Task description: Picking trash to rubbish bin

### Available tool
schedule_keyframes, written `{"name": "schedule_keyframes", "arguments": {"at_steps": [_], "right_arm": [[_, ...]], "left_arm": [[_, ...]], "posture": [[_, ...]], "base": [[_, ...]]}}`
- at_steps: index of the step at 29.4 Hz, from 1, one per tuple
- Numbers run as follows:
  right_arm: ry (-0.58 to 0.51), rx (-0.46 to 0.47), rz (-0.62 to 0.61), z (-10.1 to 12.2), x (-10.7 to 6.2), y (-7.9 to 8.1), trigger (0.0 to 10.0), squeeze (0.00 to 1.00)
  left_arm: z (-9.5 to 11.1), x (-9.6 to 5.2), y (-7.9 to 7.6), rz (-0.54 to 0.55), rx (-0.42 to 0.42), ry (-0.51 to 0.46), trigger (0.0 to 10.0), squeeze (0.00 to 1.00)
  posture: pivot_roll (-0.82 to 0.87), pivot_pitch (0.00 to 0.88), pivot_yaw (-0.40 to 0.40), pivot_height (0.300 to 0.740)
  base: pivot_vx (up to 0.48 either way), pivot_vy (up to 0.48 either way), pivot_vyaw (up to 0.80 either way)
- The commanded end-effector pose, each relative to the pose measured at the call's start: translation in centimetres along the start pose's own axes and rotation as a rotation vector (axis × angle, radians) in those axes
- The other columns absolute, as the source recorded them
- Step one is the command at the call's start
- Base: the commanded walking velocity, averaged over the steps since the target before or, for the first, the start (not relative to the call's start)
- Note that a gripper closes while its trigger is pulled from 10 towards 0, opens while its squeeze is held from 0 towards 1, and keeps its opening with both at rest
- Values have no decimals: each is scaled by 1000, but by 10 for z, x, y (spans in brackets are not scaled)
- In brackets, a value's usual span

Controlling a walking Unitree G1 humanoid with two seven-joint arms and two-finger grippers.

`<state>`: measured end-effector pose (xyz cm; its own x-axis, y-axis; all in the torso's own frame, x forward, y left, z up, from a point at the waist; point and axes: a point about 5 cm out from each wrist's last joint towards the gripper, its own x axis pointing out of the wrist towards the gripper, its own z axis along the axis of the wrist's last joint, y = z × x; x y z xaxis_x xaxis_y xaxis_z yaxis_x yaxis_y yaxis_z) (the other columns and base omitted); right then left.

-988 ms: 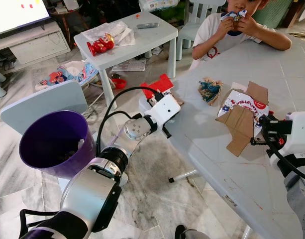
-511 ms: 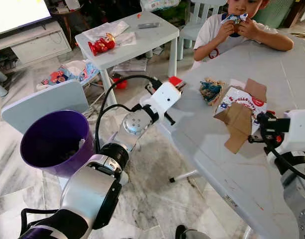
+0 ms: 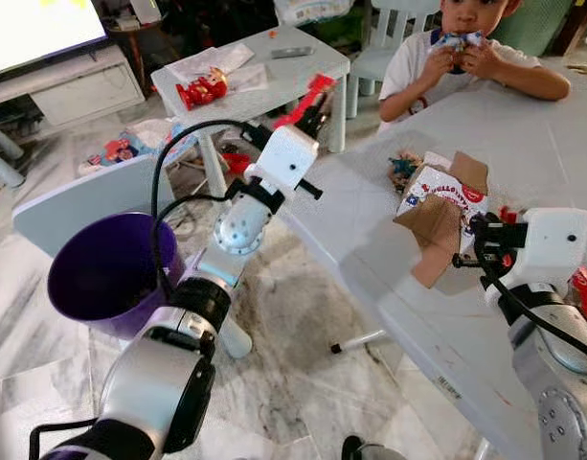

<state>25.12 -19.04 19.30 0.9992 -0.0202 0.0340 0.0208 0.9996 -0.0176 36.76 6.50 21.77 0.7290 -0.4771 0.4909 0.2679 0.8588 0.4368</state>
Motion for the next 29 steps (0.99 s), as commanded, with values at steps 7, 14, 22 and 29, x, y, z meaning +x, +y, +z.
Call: {"name": "schedule_keyframes", "arguments": {"at_steps": [7,14,22,29], "right_arm": [[-33,9,-6,-2,8,5,0,0],[-37,9,12,-7,12,8,0,0],[-39,14,41,-9,18,13,0,0],[-44,16,51,-9,20,14,0,0]], "left_arm": [[16,-39,15,174,3,12,0,0],[25,-79,24,280,4,119,0,0],[28,-112,26,326,-11,234,0,0],[29,-116,22,335,-44,273,0,0]], "posture": [[-41,106,80,740],[10,104,71,740],[33,102,57,740],[34,100,52,740]], "base": [[0,0,0],[0,0,371],[0,0,800],[0,0,800]]}}
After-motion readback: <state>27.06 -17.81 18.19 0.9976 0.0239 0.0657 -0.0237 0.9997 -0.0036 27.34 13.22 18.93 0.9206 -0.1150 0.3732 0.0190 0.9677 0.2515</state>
